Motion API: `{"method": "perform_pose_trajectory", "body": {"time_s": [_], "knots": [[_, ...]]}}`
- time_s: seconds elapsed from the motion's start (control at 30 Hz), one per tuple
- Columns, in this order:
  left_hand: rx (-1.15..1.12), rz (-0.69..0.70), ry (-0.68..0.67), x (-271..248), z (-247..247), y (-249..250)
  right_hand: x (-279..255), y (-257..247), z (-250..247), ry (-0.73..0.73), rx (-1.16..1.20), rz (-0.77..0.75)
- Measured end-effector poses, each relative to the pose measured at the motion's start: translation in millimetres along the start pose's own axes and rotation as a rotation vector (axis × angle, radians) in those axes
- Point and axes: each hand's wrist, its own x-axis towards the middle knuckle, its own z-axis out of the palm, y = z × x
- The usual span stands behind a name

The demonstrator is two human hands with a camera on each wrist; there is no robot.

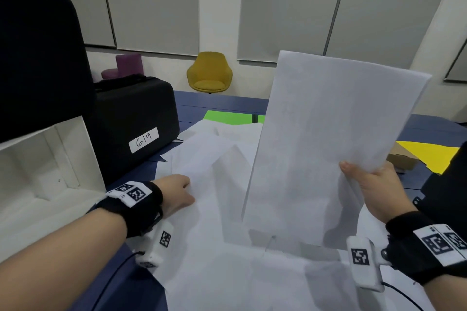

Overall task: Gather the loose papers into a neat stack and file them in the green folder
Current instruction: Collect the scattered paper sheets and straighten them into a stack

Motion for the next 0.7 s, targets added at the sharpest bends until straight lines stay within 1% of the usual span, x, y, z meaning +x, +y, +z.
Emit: {"method": "perform_pose_trajectory", "body": {"time_s": [0.1, 0.33, 0.4, 0.5, 0.53, 0.6, 0.7], "knots": [[-0.156, -0.126, 0.125, 10, -8, -2, 2, -1, 0, -0.011, 0.001, -0.001], [-0.309, -0.321, 0.144, 38, 1, -6, 4, 4, -2, -0.029, -0.004, 0.012], [-0.304, -0.374, 0.131, 39, 5, -1, 2, 4, 0, -0.031, -0.001, 0.004], [-0.156, -0.411, 0.090, 41, 7, 4, 0, 8, 2, -0.029, 0.012, 0.001], [-0.132, -0.409, 0.099, 42, 8, 5, 0, 8, 3, -0.024, 0.016, -0.002], [-0.133, -0.424, 0.105, 42, 8, 7, 0, 11, 3, -0.008, 0.022, 0.006], [-0.195, -0.483, 0.091, 45, 9, 8, -1, 14, 3, 0.000, 0.025, 0.012]]}}
